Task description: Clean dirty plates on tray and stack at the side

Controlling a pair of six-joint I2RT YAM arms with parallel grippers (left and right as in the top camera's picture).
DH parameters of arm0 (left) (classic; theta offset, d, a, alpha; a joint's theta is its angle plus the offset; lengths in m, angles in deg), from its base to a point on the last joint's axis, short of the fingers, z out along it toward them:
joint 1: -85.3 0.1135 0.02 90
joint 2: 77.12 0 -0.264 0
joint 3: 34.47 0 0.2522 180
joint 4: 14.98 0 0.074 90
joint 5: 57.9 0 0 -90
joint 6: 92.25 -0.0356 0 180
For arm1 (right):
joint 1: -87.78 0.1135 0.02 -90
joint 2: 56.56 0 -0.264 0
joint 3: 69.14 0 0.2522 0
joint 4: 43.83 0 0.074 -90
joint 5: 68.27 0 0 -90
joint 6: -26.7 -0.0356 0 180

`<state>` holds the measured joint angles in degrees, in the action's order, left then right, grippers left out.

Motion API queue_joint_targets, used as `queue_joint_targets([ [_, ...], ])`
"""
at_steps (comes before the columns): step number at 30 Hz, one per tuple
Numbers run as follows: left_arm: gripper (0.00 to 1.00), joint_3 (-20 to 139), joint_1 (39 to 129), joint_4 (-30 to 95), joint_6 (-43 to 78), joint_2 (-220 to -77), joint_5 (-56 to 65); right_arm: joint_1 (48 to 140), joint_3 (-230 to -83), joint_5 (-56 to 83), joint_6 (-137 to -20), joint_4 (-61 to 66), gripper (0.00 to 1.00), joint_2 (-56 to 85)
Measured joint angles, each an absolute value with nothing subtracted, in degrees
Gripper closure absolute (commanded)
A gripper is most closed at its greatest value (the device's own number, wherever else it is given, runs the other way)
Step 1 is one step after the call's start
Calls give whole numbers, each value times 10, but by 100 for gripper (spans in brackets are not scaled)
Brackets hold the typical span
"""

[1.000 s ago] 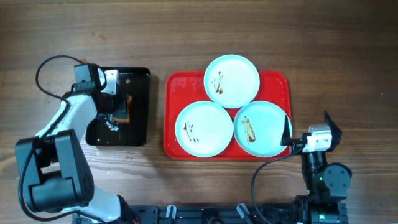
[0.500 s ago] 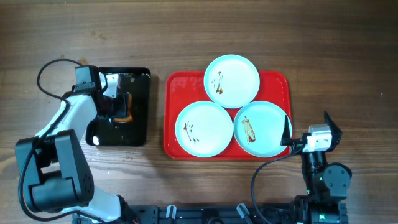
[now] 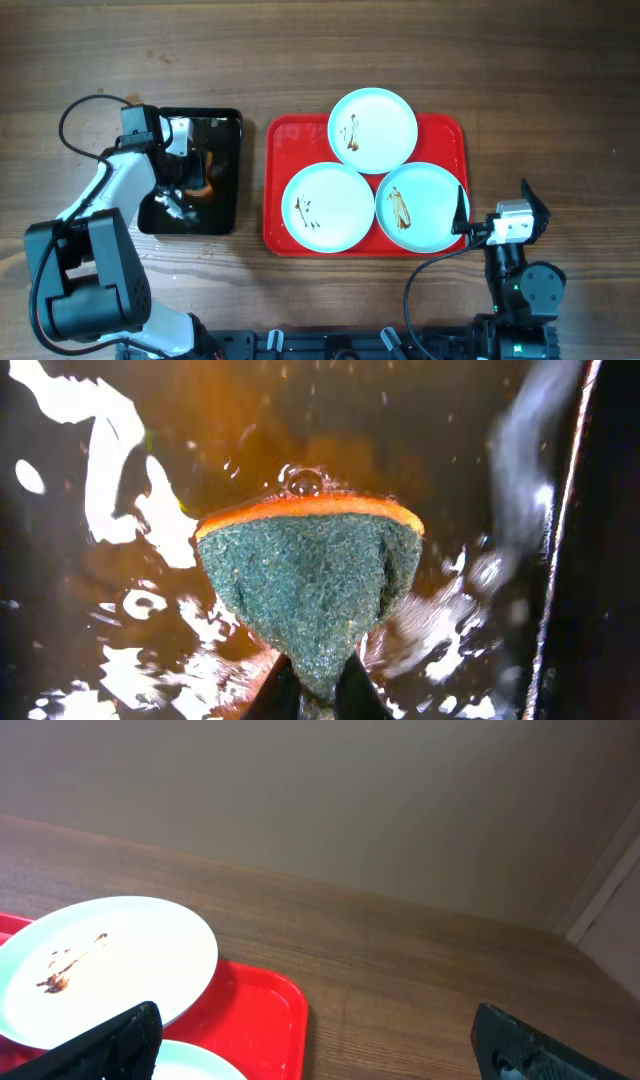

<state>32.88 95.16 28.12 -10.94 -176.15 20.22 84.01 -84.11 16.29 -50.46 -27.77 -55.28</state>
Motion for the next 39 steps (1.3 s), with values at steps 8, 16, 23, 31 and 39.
queue_joint_targets([
  [8, 96, 329, 952, 290, -99, -1761, 195, 840, -841, 163, -505, -278, 0, -553],
  [16, 96, 332, 952, 306, -10, -1743, 234, 840, -841, 163, -505, -278, 0, -553],
  [23, 96, 340, 951, 351, -79, -1619, 200, 840, -841, 163, -505, -278, 0, -553],
  [31, 96, 340, 949, 358, -114, -1696, 189, 840, -841, 163, -505, -278, 0, -553],
  [39, 96, 355, 949, 332, -105, -1796, 181, 840, -841, 163, -505, -278, 0, -553],
])
